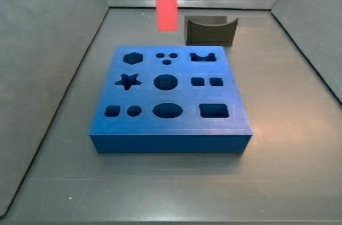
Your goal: Insert the rectangle object.
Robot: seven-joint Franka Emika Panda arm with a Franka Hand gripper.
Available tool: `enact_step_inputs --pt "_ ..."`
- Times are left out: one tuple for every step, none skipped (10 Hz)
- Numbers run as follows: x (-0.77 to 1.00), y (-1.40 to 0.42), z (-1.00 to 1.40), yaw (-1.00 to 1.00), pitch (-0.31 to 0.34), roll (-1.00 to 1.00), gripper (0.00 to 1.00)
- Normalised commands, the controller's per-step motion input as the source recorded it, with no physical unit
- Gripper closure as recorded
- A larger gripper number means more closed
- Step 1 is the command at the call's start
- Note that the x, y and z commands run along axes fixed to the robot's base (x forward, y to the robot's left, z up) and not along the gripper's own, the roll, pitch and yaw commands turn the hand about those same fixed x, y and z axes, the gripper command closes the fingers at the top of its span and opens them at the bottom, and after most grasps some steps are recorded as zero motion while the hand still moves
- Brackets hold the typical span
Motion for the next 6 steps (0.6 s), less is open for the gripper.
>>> enact_step_inputs --pt "0.86 -0.26 -0.56 -0.25 -0.064 0.13 1.00" --pt "0.92 -0.32 -0.53 -0.17 -0.063 0.13 1.00" --pt "0.97 -0.36 -0.50 -0.11 -0.061 0.14 1.00" --pt "0.97 -0.39 -0.47 -0.09 -0.066 0.14 1.00" --pt "0.76 -0.39 -0.44 -0.28 -0.050 0.16 1.00" --pt "0.43 -0.37 -0.36 -0.57 -0.026 0.16 1.00"
